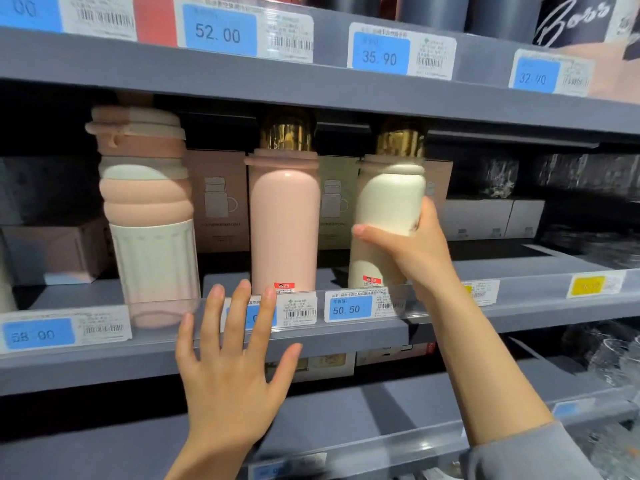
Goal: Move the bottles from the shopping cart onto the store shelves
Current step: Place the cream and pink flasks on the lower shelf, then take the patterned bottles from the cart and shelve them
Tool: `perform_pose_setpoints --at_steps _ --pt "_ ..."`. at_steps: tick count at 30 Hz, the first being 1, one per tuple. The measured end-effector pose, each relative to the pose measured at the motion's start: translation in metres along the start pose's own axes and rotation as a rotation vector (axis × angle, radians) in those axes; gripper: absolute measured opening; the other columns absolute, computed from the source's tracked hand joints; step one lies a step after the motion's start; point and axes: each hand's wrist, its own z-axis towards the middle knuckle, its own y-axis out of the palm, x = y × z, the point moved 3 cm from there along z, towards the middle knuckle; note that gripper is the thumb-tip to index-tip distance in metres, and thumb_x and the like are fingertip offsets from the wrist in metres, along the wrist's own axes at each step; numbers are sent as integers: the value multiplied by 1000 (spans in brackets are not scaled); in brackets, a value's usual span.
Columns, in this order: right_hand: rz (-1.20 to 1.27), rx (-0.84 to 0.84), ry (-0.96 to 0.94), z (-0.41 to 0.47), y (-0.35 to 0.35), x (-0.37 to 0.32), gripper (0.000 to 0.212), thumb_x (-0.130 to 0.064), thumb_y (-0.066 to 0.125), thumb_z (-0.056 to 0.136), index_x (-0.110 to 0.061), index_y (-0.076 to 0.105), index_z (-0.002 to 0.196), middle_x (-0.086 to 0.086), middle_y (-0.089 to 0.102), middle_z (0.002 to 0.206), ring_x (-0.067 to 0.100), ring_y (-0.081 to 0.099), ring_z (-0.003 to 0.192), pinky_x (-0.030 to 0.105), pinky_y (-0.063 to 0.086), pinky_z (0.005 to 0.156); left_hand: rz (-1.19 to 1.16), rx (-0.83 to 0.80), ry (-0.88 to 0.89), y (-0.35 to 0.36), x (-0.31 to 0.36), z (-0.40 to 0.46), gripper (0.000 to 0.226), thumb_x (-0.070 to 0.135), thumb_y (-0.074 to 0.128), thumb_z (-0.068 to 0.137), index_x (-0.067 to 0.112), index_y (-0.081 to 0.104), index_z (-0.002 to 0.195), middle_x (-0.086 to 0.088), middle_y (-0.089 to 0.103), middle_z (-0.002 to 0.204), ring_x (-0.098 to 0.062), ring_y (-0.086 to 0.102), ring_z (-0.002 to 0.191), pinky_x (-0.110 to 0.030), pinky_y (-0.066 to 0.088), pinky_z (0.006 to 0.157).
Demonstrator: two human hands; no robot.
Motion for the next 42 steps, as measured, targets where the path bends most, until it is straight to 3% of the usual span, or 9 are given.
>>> perform_pose_setpoints --at_steps 4,13,18,21,25,29,36,39,42 --pt "-233 -33 -65 4 8 -3 82 -48 85 61 -27 36 124 -4 53 114 18 56 99 41 54 79 -11 -5 -2 0 0 0 61 56 32 95 21 37 145 -10 36 148 -35 30 139 -53 17 113" --pt "-320 31 -100 1 1 4 92 -60 79 62 -21 34 131 -1 52 119 20 55 103 45 52 85 -4 -65 -15 -4 2 -1 63 56 29 97 18 37 146 -12 39 150 -36 29 141 -53 16 115" --pt "-387 53 -171 -21 -1 8 117 -67 73 63 -23 9 151 5 37 145 25 44 127 46 45 99 -31 -144 -27 -10 2 -1 65 57 23 98 20 29 151 -11 26 158 -33 20 146 -49 9 118" --pt "-292 115 -368 -60 1 11 102 -53 74 75 -13 18 151 8 34 146 22 36 133 40 38 107 -121 -195 -38 -25 1 -14 65 51 36 94 21 28 151 -10 21 160 -29 17 147 -44 7 119" --pt "-104 82 -514 -126 10 16 66 -26 70 82 -3 42 138 14 42 138 22 40 130 15 30 107 -267 -279 -145 -59 0 -66 55 40 52 88 24 45 140 -3 44 148 -21 44 131 -34 38 103" --pt "61 -320 -205 -184 48 24 36 -34 70 81 -36 55 114 -9 62 108 8 60 101 23 47 89 -309 -377 -366 -110 -26 -126 32 44 53 86 26 69 107 14 69 105 -3 59 97 -19 44 83" --pt "-111 -980 -177 -354 163 19 25 -46 66 82 -32 58 101 -14 60 78 5 59 68 19 45 65 -403 -540 -958 -238 -131 -283 30 52 56 76 36 72 96 42 61 98 17 59 88 -2 42 78" --pt "-179 -1248 -133 -451 218 2 25 -38 67 87 -28 58 108 -9 64 86 5 59 73 26 46 69 -414 -673 -1060 -310 -172 -352 37 58 53 73 47 64 107 49 54 102 23 56 86 1 40 77" --pt "-271 -1558 -214 -549 265 -23 37 -49 59 87 -23 55 113 0 62 91 13 57 79 34 47 73 -425 -765 -1237 -378 -213 -415 26 61 55 71 56 66 94 49 57 90 19 58 83 -4 44 76"
